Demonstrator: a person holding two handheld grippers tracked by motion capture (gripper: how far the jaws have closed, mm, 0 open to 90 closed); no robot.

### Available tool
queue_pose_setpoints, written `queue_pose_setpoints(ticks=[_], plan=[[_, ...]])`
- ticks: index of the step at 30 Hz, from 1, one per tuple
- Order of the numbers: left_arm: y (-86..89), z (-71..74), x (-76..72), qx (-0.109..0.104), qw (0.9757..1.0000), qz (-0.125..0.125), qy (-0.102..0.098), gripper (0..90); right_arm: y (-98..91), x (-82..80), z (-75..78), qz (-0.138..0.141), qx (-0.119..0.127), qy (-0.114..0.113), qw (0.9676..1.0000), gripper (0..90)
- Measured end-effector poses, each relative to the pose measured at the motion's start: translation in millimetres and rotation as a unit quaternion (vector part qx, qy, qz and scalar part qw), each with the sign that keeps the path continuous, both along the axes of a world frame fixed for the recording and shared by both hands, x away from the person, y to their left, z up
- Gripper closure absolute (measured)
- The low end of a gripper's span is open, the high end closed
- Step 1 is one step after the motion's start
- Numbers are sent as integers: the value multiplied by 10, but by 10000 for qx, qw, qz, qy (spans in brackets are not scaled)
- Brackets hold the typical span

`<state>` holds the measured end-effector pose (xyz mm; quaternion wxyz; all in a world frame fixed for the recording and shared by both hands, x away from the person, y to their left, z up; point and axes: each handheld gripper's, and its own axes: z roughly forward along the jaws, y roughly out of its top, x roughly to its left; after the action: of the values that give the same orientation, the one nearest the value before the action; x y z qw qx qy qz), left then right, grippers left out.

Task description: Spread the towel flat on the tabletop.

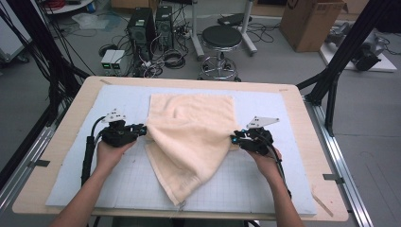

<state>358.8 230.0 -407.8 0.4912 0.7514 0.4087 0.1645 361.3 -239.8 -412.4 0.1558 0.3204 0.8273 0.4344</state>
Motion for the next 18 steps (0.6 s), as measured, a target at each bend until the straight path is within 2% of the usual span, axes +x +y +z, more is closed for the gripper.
queue_pose_setpoints(ticks=[4, 6, 8, 10, 12, 18], plan=[[31, 66, -110, 99, 9997, -138, -155, 654, -35, -111, 94, 120, 217, -77, 9997, 634], [59, 75, -182, 145, 9996, -154, -207, 633, -17, -174, 133, 160, 219, -116, 9996, 590], [86, 68, -235, 146, 9995, -181, -233, 621, 5, -236, 173, 219, 240, -167, 9993, 586], [101, 44, -301, 151, 9993, -252, -222, 606, 26, -295, 197, 265, 219, -262, 9991, 574], [90, -1, -371, 125, 9990, -371, -220, 604, 51, -348, 198, 335, 218, -234, 9989, 567], [-16, -195, -493, 348, 9967, -727, -30, 600, 179, -469, 70, 638, 112, -183, 9977, 553]])
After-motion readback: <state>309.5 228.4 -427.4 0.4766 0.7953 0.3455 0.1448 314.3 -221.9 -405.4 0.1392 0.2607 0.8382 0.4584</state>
